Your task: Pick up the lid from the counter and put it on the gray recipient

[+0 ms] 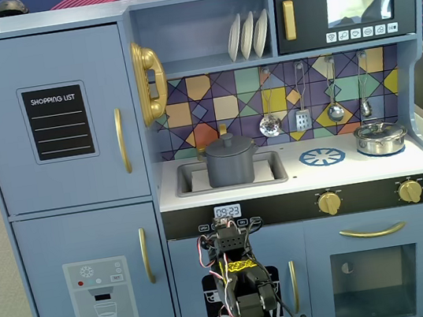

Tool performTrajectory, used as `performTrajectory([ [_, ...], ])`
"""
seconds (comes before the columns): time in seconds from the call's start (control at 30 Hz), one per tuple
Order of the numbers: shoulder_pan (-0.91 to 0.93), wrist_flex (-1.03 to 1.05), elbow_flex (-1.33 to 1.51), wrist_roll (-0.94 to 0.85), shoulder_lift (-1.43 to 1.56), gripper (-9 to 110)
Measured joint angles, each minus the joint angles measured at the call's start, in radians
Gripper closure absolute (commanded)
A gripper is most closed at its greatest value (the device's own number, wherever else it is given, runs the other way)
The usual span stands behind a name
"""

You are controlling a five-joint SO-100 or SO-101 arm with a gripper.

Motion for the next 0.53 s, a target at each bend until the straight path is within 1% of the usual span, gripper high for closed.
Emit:
performTrajectory([
  [0.53, -0.005, 0.0, -0.006, 0.003, 0.0, 93],
])
